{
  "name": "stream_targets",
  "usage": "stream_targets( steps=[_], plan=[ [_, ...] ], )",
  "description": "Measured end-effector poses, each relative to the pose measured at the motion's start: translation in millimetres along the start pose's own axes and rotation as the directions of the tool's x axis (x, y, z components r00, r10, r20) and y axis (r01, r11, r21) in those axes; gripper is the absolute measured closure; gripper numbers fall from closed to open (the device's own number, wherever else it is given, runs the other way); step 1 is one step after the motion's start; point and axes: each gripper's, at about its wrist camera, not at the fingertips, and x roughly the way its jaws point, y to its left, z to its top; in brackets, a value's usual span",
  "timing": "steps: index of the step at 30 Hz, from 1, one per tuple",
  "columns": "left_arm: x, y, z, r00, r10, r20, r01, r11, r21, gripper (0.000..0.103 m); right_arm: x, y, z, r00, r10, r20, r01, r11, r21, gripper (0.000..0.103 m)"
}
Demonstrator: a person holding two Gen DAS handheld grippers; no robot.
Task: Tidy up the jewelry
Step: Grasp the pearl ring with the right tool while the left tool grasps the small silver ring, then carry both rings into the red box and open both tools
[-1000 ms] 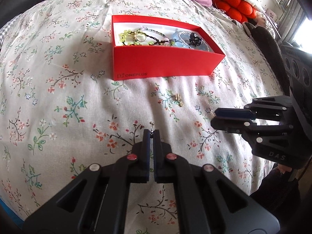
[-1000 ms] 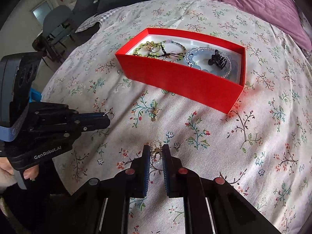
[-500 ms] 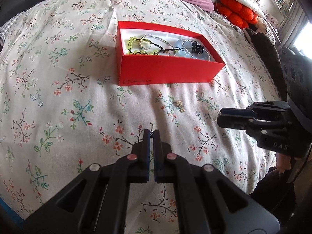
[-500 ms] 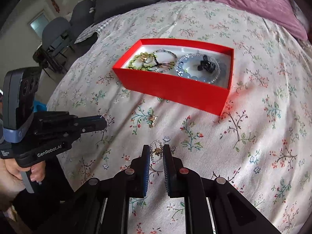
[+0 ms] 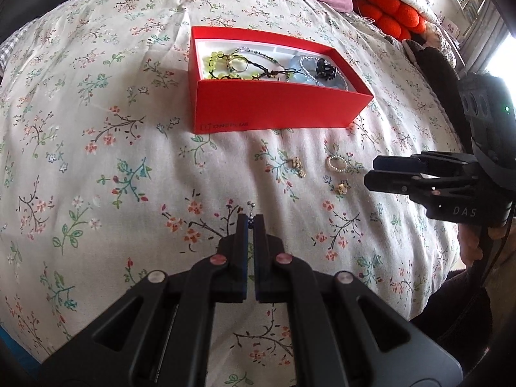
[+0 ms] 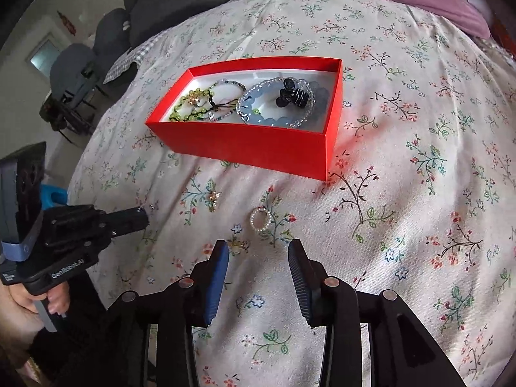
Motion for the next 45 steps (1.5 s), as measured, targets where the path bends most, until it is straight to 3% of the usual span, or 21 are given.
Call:
stream_targets(
  steps=[3, 7, 12, 14, 15, 17, 20, 30, 45],
  plan=[
    [4, 0, -2, 1.000, 0.015, -0.009, -0.015, 1.000, 0.005, 0.100, 5, 1, 3, 0.998, -0.067, 0.019, 0.067, 0.998, -0.018, 0.064],
    [11, 1, -3, 0.999, 0.033, -0.022, -0.033, 0.999, 0.008, 0.100, 19, 2, 9, 0.995, -0.093, 0.022, 0.094, 0.996, -0.011, 0.064],
    [12, 1, -3, 0.999, 0.036, -0.023, -0.036, 0.999, 0.011, 0.100, 38, 24, 10, 0.994, -0.103, 0.036, 0.107, 0.988, -0.115, 0.062],
    [12, 1, -4, 0.999, 0.037, -0.024, -0.037, 0.999, 0.012, 0.100, 43, 31, 11, 0.990, -0.134, 0.053, 0.141, 0.978, -0.153, 0.065],
    [11, 1, -4, 0.999, 0.037, -0.024, -0.037, 0.999, 0.014, 0.100, 44, 33, 11, 0.989, -0.142, 0.053, 0.148, 0.976, -0.162, 0.073],
    [11, 0, -3, 0.999, 0.036, -0.023, -0.035, 0.999, 0.013, 0.100, 46, 33, 12, 0.992, -0.122, 0.033, 0.126, 0.979, -0.162, 0.094],
    [9, 0, -3, 0.999, 0.032, -0.019, -0.032, 0.999, 0.013, 0.100, 46, 34, 12, 0.993, -0.118, 0.025, 0.120, 0.977, -0.173, 0.097],
    [-13, 3, 11, 0.999, 0.014, 0.045, -0.014, 1.000, 0.000, 0.100, 5, 20, 16, 0.997, -0.007, 0.077, 0.012, 0.998, -0.058, 0.098],
    [-35, -8, 61, 0.990, -0.004, 0.141, 0.005, 1.000, -0.007, 0.100, -37, 20, 46, 0.980, 0.007, 0.196, -0.009, 1.000, 0.007, 0.098]
  ],
)
